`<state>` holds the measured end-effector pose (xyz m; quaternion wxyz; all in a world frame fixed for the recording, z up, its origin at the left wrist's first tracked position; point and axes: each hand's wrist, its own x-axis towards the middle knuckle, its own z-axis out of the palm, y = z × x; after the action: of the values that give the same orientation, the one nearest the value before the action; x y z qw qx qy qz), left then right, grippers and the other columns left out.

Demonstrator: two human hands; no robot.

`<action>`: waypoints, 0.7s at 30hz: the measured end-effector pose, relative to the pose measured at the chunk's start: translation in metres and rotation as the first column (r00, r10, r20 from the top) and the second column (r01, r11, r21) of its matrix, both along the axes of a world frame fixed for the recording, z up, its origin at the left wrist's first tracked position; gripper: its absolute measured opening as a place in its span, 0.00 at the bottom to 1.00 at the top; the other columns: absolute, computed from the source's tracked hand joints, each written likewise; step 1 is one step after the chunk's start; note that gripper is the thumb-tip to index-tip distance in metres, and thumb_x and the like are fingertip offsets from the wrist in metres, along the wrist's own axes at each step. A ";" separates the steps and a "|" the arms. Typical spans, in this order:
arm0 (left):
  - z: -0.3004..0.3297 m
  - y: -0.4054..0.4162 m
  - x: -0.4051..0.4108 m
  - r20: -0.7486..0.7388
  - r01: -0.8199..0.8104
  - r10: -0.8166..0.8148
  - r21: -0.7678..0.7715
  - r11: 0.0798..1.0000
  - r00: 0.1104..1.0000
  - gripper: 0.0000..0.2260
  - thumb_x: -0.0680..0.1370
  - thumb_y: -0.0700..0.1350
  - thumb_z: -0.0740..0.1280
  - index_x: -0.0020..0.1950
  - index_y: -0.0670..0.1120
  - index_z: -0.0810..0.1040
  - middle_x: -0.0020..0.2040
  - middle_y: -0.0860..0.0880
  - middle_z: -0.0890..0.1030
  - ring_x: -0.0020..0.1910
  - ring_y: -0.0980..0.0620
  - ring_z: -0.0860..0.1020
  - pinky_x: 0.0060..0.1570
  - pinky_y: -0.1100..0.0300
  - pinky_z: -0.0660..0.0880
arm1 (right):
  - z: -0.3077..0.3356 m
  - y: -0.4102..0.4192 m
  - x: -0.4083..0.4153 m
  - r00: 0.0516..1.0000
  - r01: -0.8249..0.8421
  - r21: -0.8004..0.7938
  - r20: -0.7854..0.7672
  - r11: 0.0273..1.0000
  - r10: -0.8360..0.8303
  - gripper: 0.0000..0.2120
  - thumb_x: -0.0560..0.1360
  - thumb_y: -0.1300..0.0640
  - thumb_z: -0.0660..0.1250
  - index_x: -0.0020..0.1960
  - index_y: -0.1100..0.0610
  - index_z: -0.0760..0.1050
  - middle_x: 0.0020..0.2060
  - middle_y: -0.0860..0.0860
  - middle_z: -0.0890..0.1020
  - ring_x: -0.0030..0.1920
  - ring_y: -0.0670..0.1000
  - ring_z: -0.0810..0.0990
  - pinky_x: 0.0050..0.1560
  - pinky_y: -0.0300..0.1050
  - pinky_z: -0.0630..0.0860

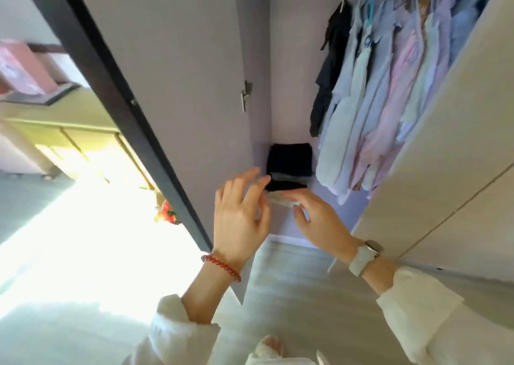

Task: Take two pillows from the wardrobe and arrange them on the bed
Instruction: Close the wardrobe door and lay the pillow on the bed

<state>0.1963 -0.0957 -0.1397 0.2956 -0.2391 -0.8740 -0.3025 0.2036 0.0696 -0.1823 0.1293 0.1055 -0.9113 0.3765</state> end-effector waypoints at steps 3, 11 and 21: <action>-0.025 -0.046 0.017 0.034 -0.104 0.102 0.051 0.993 0.994 0.10 0.73 0.39 0.59 0.51 0.41 0.77 0.48 0.40 0.80 0.45 0.43 0.76 0.41 0.49 0.76 | -0.007 -0.031 -0.002 0.994 -0.105 0.011 0.018 0.994 0.105 0.16 0.75 0.64 0.59 0.62 0.57 0.72 0.59 0.55 0.78 0.58 0.54 0.76 0.60 0.43 0.72; -0.038 -0.098 -0.007 0.333 -0.293 0.215 0.204 0.934 0.918 0.37 0.71 0.46 0.65 0.74 0.41 0.49 0.72 0.40 0.61 0.71 0.43 0.62 0.66 0.41 0.66 | -0.006 -0.083 -0.010 0.951 -0.306 0.017 -0.040 0.952 0.306 0.20 0.76 0.65 0.58 0.67 0.56 0.65 0.62 0.52 0.74 0.61 0.49 0.73 0.61 0.41 0.71; -0.040 -0.065 0.008 0.198 0.127 -0.145 0.101 0.987 0.969 0.28 0.74 0.45 0.61 0.71 0.35 0.59 0.61 0.39 0.75 0.60 0.44 0.73 0.57 0.49 0.72 | 0.008 -0.036 0.014 0.966 -0.229 -0.097 -0.141 0.969 0.215 0.22 0.76 0.62 0.55 0.69 0.51 0.59 0.61 0.48 0.72 0.57 0.44 0.74 0.54 0.40 0.76</action>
<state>0.2043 -0.1605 -0.1795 0.1928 -0.2527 -0.8673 -0.3831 0.2176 0.0333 -0.1743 0.1508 0.2238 -0.8607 0.4316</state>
